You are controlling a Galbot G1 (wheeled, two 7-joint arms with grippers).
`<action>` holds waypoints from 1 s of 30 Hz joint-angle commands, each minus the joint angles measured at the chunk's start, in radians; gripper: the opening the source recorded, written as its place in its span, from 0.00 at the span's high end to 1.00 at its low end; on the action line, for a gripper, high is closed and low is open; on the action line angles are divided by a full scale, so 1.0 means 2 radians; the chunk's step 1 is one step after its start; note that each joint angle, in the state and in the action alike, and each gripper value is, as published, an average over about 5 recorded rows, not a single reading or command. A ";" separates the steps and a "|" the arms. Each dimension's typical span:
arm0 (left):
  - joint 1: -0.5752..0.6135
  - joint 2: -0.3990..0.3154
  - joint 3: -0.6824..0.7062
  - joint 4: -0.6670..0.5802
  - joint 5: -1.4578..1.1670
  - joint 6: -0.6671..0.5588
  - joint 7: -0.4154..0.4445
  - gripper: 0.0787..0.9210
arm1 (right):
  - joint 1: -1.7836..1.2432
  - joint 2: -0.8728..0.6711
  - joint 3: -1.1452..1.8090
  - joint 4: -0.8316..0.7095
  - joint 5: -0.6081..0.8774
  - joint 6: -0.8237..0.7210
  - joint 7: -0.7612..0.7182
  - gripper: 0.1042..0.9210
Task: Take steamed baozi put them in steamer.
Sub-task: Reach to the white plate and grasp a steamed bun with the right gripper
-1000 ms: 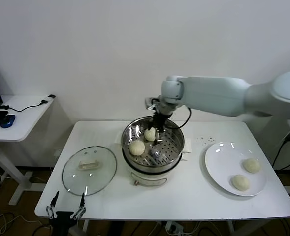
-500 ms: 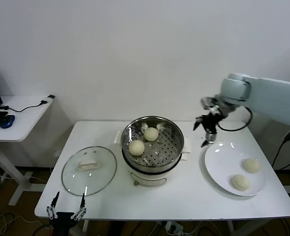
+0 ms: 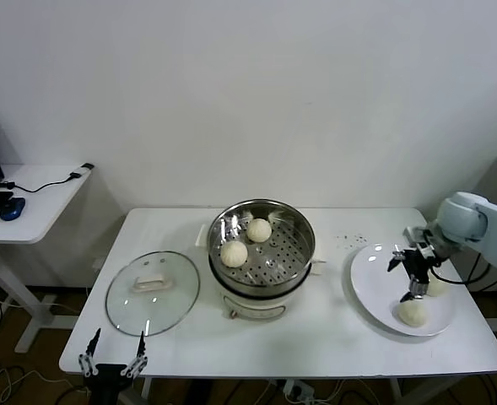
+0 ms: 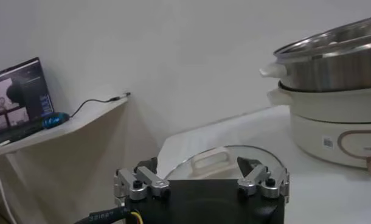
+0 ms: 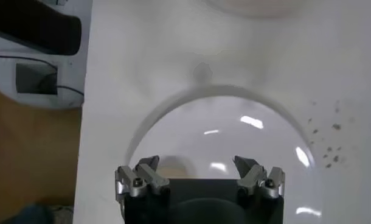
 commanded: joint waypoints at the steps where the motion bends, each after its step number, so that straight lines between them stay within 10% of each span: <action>1: 0.002 -0.003 -0.002 0.000 0.002 0.005 0.000 0.12 | -0.115 -0.006 0.088 -0.047 -0.063 0.007 -0.003 0.12; 18: -0.006 -0.003 -0.002 0.005 0.015 0.011 0.000 0.12 | -0.123 0.029 0.094 -0.078 -0.071 0.011 -0.012 0.13; 30: -0.007 -0.004 0.000 0.004 0.020 0.012 -0.001 0.12 | -0.100 0.033 0.081 -0.084 -0.068 0.018 -0.021 0.37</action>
